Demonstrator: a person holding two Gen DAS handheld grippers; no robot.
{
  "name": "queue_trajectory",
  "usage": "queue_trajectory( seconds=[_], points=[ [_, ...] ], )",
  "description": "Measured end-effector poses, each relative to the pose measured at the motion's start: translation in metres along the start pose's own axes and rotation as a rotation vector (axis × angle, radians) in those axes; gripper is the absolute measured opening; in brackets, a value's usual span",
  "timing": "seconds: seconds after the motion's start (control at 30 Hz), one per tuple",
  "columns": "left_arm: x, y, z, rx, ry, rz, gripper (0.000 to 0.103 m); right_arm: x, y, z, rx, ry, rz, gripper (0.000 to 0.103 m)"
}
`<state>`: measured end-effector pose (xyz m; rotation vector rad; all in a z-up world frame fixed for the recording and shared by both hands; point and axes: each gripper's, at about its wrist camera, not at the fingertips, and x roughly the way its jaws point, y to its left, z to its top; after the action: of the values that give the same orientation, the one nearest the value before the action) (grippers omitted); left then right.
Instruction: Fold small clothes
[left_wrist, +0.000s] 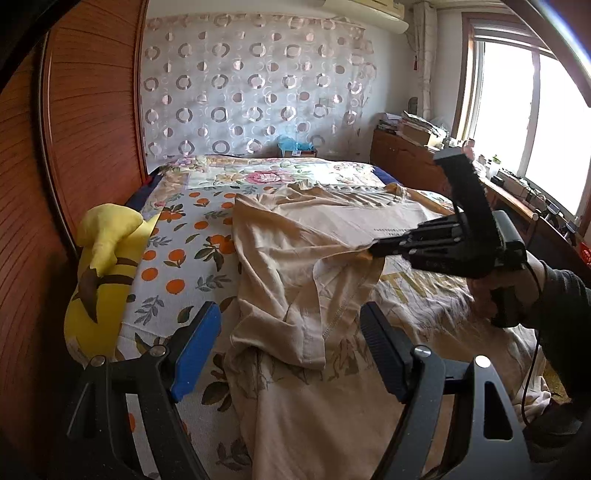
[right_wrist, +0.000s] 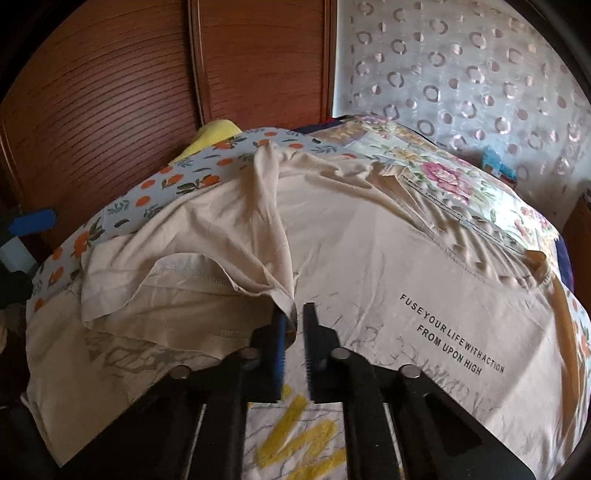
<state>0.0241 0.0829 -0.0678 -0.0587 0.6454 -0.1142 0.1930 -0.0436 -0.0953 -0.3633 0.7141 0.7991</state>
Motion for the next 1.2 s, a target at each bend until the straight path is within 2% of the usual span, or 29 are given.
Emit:
queue_trajectory(
  seconds=[0.13, 0.2, 0.23, 0.27, 0.3, 0.33, 0.37, 0.47, 0.67, 0.93, 1.03, 1.2],
  points=[
    [0.001, -0.003, -0.002, 0.0, -0.002, -0.003, 0.078, -0.011, -0.015, -0.001, 0.056, -0.024, -0.1, 0.003],
    [0.002, -0.005, -0.002, 0.002, -0.001, -0.004, 0.078, -0.016, -0.017, -0.004, 0.075, -0.04, -0.107, 0.003],
    [0.002, -0.007, -0.002, 0.001, -0.001, -0.006, 0.078, -0.019, -0.018, -0.005, 0.078, -0.044, -0.085, 0.008],
    [0.002, -0.007, -0.002, 0.0, 0.0, -0.008, 0.078, -0.02, -0.016, -0.006, 0.07, -0.041, -0.088, 0.023],
    [0.003, -0.009, -0.002, 0.001, 0.003, -0.011, 0.078, -0.022, -0.014, -0.008, 0.056, -0.034, -0.11, 0.032],
    [0.004, -0.01, -0.002, 0.001, 0.004, -0.012, 0.078, -0.026, -0.016, -0.012, 0.052, -0.035, -0.119, 0.047],
    [0.004, -0.011, -0.002, 0.003, 0.004, -0.015, 0.078, -0.031, -0.017, -0.016, 0.054, -0.042, -0.113, 0.049],
    [0.006, -0.018, -0.002, 0.014, 0.003, -0.025, 0.078, -0.049, -0.025, -0.031, 0.073, -0.045, -0.132, 0.053],
    [0.008, -0.031, -0.001, 0.028, 0.005, -0.037, 0.078, -0.097, -0.057, -0.08, 0.166, -0.062, -0.215, 0.053],
    [0.015, -0.045, 0.001, 0.044, 0.012, -0.058, 0.078, -0.165, -0.118, -0.164, 0.354, -0.059, -0.408, 0.053],
    [0.02, -0.05, 0.002, 0.054, 0.022, -0.064, 0.078, -0.182, -0.136, -0.194, 0.425, -0.042, -0.459, 0.053],
    [0.029, -0.057, 0.005, 0.073, 0.037, -0.07, 0.078, -0.19, -0.157, -0.225, 0.52, -0.012, -0.491, 0.053]
  ],
)
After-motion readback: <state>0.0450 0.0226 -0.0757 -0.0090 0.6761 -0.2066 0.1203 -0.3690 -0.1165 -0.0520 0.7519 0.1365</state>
